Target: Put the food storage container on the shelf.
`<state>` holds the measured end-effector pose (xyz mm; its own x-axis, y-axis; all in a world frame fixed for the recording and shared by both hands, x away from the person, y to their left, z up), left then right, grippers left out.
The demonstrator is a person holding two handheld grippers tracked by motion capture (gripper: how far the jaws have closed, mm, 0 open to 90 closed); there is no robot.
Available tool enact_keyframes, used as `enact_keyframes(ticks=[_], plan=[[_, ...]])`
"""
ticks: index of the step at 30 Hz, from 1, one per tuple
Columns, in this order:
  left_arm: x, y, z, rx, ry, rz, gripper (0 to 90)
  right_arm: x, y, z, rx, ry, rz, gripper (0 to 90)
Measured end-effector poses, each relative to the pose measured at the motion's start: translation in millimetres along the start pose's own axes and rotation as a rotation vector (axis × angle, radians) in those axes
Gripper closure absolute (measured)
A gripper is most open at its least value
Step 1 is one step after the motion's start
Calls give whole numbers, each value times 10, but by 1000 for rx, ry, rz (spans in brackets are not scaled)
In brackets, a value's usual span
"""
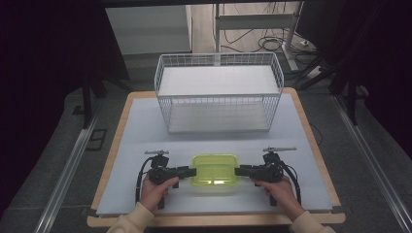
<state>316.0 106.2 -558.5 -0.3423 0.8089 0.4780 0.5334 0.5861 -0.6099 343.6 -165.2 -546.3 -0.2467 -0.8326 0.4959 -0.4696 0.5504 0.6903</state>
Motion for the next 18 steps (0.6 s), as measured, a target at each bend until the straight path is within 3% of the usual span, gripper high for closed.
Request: enact_keyframes(ticks=[9,12,18], plan=[[-38,-13,18,0,23,32,611,-72,-23,15,-11,24,2,661],[-50,-10,29,-5,37,25,668,-94,-20,21,-19,32,3,666],[-45,1,32,10,43,43,694,-98,-26,9,-31,35,-3,685]])
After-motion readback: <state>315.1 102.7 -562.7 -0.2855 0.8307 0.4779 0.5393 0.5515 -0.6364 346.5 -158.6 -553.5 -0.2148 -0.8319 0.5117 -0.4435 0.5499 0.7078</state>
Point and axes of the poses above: each handheld gripper's, and its own axes: x roughly backward along the jaws, z roughly out of its underside, y roughly to its left, the point moved 6 cm from there along -x, roughly forward along the jaws, and after that the axes turned 7 degrees about -x, right-handed, at the moved point
